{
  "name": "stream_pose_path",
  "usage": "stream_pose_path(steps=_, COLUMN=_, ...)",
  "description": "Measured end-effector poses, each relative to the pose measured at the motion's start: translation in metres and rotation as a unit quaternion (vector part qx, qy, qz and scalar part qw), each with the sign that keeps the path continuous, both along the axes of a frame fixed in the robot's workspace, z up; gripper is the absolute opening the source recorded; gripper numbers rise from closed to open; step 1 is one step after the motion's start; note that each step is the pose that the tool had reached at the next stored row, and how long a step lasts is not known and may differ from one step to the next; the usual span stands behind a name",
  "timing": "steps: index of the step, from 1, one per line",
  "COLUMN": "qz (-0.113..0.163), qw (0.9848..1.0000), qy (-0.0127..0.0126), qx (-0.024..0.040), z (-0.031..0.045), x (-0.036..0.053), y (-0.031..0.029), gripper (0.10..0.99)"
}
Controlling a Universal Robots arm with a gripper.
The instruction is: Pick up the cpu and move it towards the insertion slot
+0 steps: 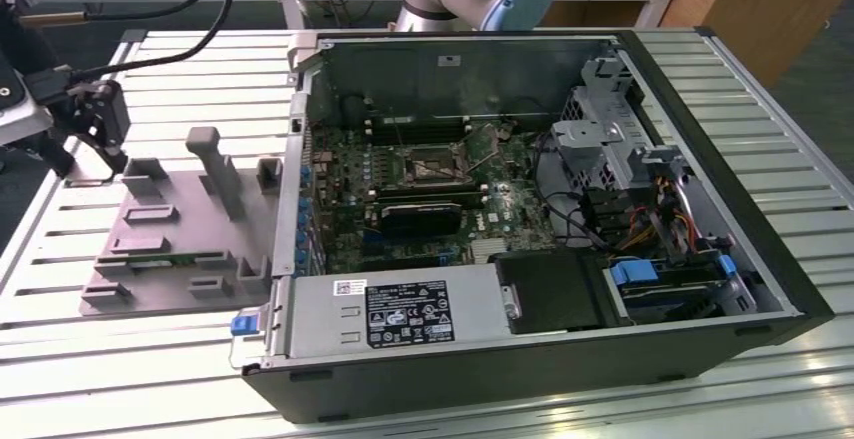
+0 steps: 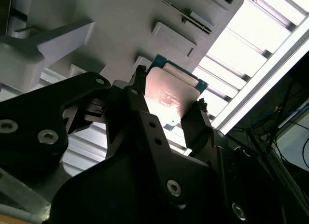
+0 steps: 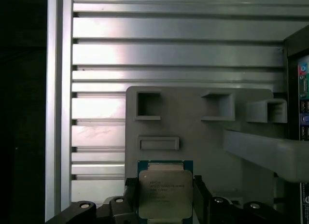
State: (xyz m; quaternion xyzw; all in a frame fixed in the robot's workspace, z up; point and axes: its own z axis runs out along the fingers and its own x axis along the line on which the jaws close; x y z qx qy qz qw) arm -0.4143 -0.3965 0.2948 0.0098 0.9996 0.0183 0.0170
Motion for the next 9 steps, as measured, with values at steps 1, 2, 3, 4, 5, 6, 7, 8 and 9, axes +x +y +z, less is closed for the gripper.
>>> stream_pose_path(steps=1, qz=0.0, qw=1.0, qy=0.0, qx=0.0, z=0.0024, x=0.0, y=0.0, gripper=0.537)
stream_pose_path(steps=2, qz=0.0, qw=1.0, qy=0.0, qx=0.0, z=0.0046, x=0.0, y=0.0, gripper=0.537)
stream_pose_path(steps=3, qz=0.0, qw=1.0, qy=0.0, qx=0.0, z=0.0068, x=0.0, y=0.0, gripper=0.537)
stream_pose_path(steps=4, qz=0.0, qw=1.0, qy=0.0, qx=0.0, z=0.0089, x=0.0, y=0.0, gripper=0.537)
stream_pose_path(steps=5, qz=0.0, qw=1.0, qy=0.0, qx=0.0, z=0.0114, x=0.0, y=0.0, gripper=0.537)
stream_pose_path(steps=6, qz=0.0, qw=1.0, qy=0.0, qx=0.0, z=0.0136, x=0.0, y=0.0, gripper=0.537)
stream_pose_path(steps=7, qz=0.0, qw=1.0, qy=0.0, qx=0.0, z=0.0158, x=0.0, y=0.0, gripper=0.537)
stream_pose_path(steps=8, qz=0.0, qw=1.0, qy=-0.0001, qx=0.0, z=0.018, x=0.0, y=0.0001, gripper=0.537)
stream_pose_path(steps=9, qz=0.0, qw=1.0, qy=-0.0001, qx=0.0, z=0.0204, x=0.0, y=0.0, gripper=0.537)
